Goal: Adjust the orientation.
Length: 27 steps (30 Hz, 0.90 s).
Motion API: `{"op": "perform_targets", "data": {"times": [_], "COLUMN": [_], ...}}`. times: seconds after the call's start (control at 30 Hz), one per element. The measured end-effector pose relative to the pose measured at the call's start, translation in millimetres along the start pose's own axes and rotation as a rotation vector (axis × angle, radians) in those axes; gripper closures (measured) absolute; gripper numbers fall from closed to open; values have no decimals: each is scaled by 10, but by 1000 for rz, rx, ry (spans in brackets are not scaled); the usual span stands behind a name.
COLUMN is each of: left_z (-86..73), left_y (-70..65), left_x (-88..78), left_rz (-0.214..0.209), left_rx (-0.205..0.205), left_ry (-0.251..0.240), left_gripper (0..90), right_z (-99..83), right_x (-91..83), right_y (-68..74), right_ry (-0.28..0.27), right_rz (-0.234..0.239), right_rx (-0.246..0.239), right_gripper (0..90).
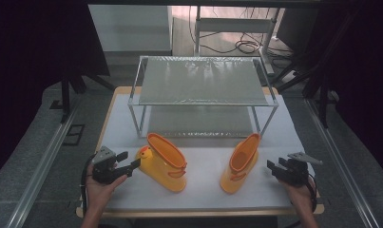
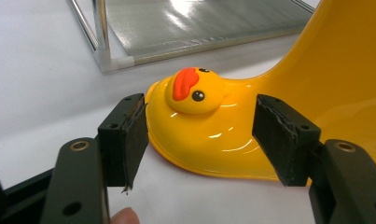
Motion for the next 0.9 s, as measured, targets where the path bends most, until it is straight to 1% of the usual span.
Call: {"op": "perform_targets", "data": {"times": [0.1,0.23,0.3,0.4,0.47,0.57,0.7,0.77,0.83,0.9], "left_z": [2,2,2,3,-6,-31,-94,-132,-167,-195], "left_y": [17,24,26,29,48,66,118,146,171,182], "left_x": [-10,-17,-26,-39,-49,-36,13,35,58,77], "left_rz": [3,6,7,0,1,8,51,51,52,48], "left_rx": [-4,-2,-3,-9,-9,-6,8,-9,-18,-18], "left_ry": [-3,-6,-9,-8,4,23,70,92,109,124], "left_gripper": [370,421,478,600,670,730,744,752,765,770], "right_z": [-9,-20,-25,-28,-30,-29,-22,-17,-11,-7], "right_x": [1,1,5,6,-2,-2,-17,-27,-40,-56], "right_y": [-16,-29,-32,-39,-51,-67,-57,-36,-7,16], "right_ry": [0,4,3,4,7,0,-8,-12,-20,-26], "right_rz": [-6,-9,-9,-11,-14,-18,-17,-11,-4,1], "right_rx": [2,1,5,4,5,8,9,1,-8,-16], "right_gripper": [435,429,429,429,430,430,433,433,435,439]}}
Point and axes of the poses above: each handheld gripper's, and its own axes: x roughly forward along the jaws, z roughly out of its top, y roughly to its left, the point moved 8 cm from there along x, roughly forward along the jaws, and after that the axes turned 14 degrees about z, right-handed, at the moved point
